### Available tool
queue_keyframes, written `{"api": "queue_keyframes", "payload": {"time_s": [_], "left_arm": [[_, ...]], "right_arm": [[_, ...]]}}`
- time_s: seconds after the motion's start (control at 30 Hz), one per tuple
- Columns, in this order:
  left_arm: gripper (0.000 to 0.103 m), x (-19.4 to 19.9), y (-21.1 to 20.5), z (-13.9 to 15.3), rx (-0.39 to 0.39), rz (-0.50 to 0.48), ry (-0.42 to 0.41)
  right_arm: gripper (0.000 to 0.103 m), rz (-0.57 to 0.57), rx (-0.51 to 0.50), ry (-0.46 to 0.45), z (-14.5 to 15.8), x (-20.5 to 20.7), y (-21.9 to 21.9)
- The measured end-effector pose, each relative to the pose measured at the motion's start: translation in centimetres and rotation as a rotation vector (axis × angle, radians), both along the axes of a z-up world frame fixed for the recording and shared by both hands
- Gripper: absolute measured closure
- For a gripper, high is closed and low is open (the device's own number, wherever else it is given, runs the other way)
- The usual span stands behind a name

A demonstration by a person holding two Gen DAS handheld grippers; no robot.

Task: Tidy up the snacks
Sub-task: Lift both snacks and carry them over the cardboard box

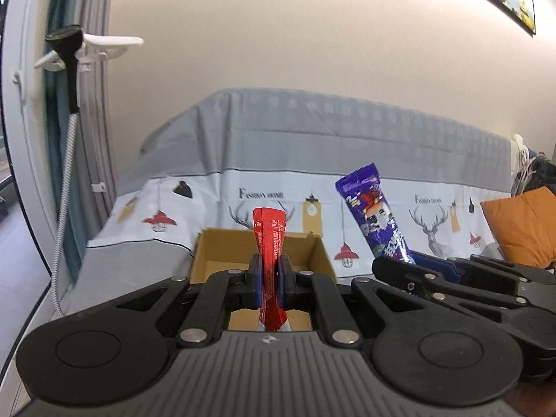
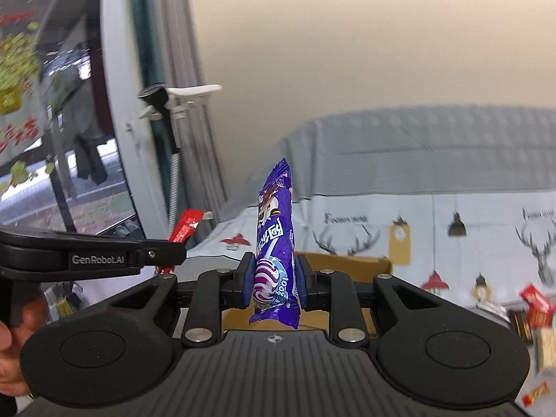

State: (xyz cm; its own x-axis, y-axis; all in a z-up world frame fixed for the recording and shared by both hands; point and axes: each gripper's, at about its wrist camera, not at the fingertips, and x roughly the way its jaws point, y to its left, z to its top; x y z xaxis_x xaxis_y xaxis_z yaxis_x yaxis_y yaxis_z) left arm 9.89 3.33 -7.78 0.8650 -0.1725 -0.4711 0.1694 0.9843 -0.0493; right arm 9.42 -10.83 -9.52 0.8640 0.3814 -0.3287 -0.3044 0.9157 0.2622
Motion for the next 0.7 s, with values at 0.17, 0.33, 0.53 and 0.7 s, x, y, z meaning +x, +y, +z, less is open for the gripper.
{"api": "queue_keyframes", "payload": {"time_s": [0.17,0.33,0.53,0.7], "left_arm": [[0.094,1.7,2.0,-2.4,-0.066,0.024,0.068],[0.094,4.0,2.3,-6.4,-0.075,0.022,0.129],[0.094,7.2,2.8,-11.9,-0.104,0.056,0.245],[0.094,10.0,2.9,-15.1,-0.111,0.066,0.313]], "right_arm": [[0.077,0.031,-0.035,0.028,-1.5,1.4,1.1],[0.077,0.034,-0.077,0.099,-4.0,2.3,0.7],[0.077,0.035,-0.101,0.187,-7.7,4.1,0.0],[0.077,0.045,-0.077,0.293,-11.5,7.0,-0.2]]}}
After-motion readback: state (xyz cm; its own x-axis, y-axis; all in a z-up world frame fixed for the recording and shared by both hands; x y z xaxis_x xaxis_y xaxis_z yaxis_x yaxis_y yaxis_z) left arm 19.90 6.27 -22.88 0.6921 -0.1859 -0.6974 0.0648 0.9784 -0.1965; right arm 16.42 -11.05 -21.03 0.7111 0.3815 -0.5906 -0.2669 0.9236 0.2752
